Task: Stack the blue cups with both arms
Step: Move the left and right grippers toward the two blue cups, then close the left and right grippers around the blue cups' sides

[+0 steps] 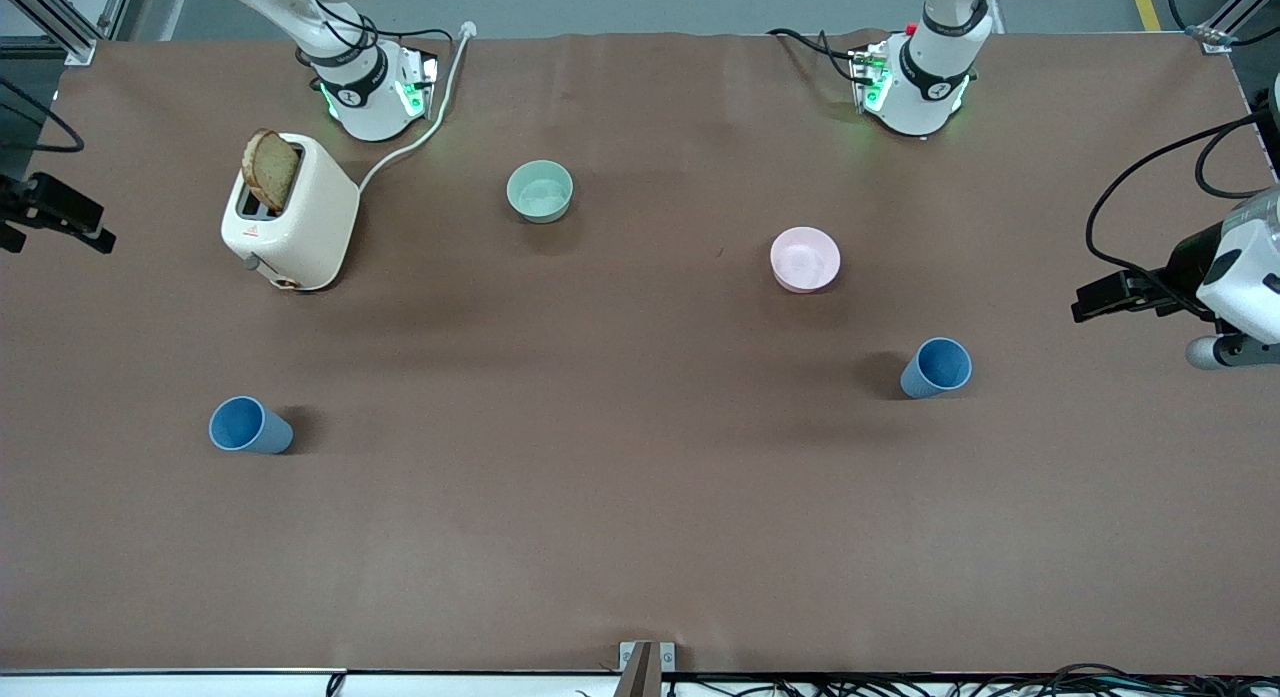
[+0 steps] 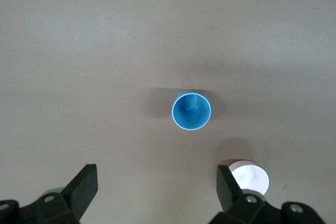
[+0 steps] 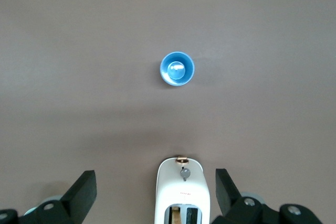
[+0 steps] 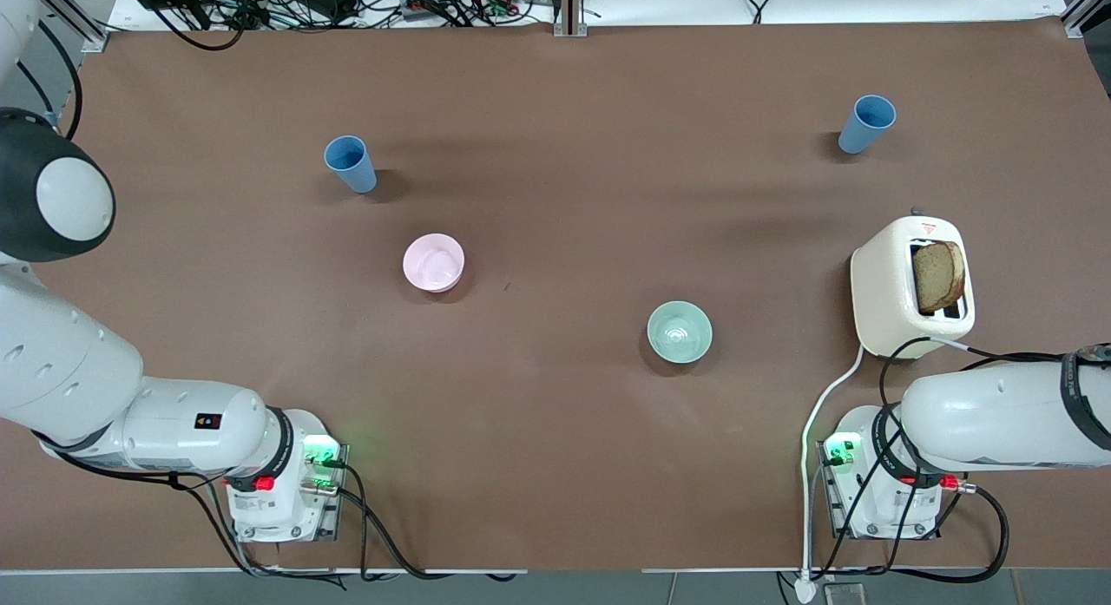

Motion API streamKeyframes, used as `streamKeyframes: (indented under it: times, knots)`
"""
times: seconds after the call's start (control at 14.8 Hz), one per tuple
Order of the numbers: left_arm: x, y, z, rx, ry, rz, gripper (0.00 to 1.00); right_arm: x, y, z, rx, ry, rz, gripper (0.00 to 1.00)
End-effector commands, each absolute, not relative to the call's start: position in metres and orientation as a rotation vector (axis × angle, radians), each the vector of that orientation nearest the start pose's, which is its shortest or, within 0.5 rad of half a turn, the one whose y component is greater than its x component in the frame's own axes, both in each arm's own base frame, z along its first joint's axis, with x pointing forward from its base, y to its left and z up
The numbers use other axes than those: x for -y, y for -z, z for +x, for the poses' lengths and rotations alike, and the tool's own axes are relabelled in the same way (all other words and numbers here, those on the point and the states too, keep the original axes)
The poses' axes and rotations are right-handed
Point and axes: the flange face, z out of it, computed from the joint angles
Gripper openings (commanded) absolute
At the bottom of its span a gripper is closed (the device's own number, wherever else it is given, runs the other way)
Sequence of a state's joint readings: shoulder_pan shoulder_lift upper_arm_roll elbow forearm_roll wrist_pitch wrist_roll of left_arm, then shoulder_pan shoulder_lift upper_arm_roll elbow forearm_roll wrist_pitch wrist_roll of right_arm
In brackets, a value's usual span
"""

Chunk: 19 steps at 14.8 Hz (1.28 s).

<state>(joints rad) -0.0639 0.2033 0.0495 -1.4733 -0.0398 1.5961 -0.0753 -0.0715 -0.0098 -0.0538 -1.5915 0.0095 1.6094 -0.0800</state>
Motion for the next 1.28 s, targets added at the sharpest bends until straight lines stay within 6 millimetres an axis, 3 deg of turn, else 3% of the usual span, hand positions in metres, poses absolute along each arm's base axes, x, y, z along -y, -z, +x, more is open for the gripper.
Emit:
streamKeyframes:
  times: [0.0, 0.13, 0.27, 0.47, 0.74, 0.88, 1.21]
  knots:
    - [0.014, -0.533, 0.627, 0.082, -0.160, -3.146, 1.00, 0.098, -0.576, 0.578, -0.104, -0.026, -3.139, 1.00]
    - [0.014, -0.520, 0.632, 0.083, -0.148, -3.147, 1.00, 0.121, -0.537, 0.594, -0.070, -0.065, -3.137, 1.00]
    - [0.013, -0.494, 0.638, 0.086, -0.210, -3.140, 1.00, 0.144, -0.497, 0.608, -0.053, -0.037, -3.141, 1.00]
    - [0.014, -0.446, 0.637, 0.089, -0.305, -3.129, 1.00, 0.160, -0.442, 0.627, -0.032, -0.038, -3.144, 1.00]
    - [0.018, -0.370, 0.625, 0.086, -0.302, -3.132, 1.00, 0.153, -0.366, 0.658, 0.026, 0.013, -3.153, 0.96]
    - [0.023, -0.333, 0.614, 0.074, -0.251, -3.137, 1.00, 0.155, -0.331, 0.662, -0.009, -0.007, -3.117, 0.94]
    - [0.030, -0.287, 0.607, 0.056, -0.285, -3.133, 1.00, 0.156, -0.283, 0.666, -0.070, 0.011, -3.073, 0.83]
